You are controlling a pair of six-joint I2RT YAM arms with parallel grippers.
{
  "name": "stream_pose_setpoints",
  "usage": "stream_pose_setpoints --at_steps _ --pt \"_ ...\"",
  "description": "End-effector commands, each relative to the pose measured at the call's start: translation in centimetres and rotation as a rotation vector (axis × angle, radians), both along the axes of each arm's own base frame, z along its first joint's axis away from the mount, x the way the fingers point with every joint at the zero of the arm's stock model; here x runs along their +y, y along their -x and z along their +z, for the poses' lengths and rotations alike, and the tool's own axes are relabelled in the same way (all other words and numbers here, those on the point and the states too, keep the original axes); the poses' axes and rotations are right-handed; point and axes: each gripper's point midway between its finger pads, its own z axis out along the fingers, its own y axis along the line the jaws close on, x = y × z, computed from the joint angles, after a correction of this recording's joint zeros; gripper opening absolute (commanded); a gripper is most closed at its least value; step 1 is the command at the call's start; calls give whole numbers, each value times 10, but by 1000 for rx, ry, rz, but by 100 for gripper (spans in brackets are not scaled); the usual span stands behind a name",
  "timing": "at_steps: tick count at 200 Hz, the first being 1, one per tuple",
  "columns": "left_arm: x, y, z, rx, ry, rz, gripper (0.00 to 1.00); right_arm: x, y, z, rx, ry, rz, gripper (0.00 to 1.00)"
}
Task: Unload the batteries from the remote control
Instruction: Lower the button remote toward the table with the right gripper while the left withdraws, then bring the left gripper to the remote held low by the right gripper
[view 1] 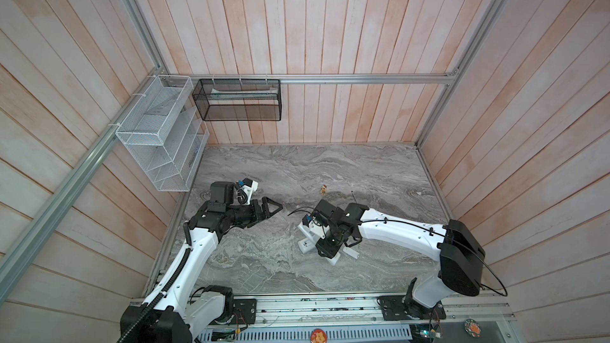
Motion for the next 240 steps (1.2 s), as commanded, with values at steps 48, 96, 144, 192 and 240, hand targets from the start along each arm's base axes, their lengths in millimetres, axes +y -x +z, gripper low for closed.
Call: stream_pose_setpoints --at_steps 48,96,144,192,240 --pt "21 -5 -12 -15 -125 58 100 13 20 -31 -66 213 183 23" --pt "-3 15 -20 63 61 -44 100 23 12 -12 -159 143 180 23" --pt "-11 33 -31 166 137 -42 100 21 10 -7 -203 83 176 24" --pt "-7 43 -48 205 159 38 100 9 26 -31 -130 128 196 26" --pt "-7 46 -58 231 139 35 100 8 41 -48 -102 175 244 34"
